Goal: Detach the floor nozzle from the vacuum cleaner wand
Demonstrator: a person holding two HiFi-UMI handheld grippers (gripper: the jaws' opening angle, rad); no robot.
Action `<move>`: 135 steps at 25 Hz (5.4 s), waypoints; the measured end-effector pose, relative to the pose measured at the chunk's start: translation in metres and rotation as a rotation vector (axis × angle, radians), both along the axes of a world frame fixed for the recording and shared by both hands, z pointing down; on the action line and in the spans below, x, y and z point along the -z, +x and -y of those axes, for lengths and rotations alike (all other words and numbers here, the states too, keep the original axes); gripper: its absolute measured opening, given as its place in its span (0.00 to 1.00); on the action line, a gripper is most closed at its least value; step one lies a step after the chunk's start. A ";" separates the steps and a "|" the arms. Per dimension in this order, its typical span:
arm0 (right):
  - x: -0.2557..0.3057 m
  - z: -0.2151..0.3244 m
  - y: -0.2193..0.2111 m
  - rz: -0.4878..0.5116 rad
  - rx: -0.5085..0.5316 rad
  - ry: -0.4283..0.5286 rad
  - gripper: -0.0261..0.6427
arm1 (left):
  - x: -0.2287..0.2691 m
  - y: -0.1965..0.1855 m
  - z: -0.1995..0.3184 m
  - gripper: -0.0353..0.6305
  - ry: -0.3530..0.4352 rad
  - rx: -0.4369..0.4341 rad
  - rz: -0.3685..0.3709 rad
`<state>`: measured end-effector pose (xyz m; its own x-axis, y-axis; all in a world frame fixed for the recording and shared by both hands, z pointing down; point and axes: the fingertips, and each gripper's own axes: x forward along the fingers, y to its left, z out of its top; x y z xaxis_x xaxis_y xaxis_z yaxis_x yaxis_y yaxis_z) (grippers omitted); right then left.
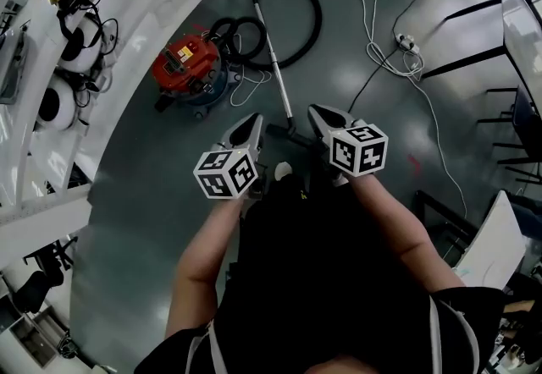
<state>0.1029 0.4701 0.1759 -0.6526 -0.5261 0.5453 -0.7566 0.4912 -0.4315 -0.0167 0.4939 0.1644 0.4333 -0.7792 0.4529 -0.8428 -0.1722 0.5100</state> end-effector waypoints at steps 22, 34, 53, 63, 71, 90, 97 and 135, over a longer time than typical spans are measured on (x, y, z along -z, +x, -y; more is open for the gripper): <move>-0.009 0.233 0.063 -0.014 0.140 0.000 0.03 | -0.008 0.042 0.219 0.07 -0.020 0.172 0.067; -0.040 0.303 0.076 0.004 0.187 -0.075 0.03 | -0.014 0.025 0.283 0.07 -0.032 0.311 0.101; -0.066 0.387 -0.005 -0.048 0.083 -0.116 0.03 | -0.059 -0.028 0.383 0.07 -0.114 0.085 0.023; -0.081 0.428 -0.067 -0.086 0.013 -0.127 0.03 | -0.082 -0.076 0.419 0.07 -0.168 -0.080 0.005; -0.102 0.445 -0.085 -0.115 0.005 -0.143 0.03 | -0.106 -0.081 0.433 0.07 -0.206 -0.200 0.017; -0.130 0.577 -0.010 -0.150 0.299 -0.123 0.03 | -0.146 0.007 0.551 0.07 -0.256 0.040 0.024; -0.137 0.608 0.038 -0.164 0.336 -0.128 0.03 | -0.142 0.004 0.577 0.07 -0.238 0.196 0.100; -0.347 0.822 -0.121 -0.180 0.541 -0.132 0.03 | -0.392 -0.071 0.725 0.07 -0.410 0.215 0.173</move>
<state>-0.0179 -0.3517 0.5229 -0.7005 -0.0642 0.7108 -0.4803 0.7791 -0.4029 -0.0881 -0.2315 0.5563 0.1731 -0.5856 0.7919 -0.9157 0.2004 0.3484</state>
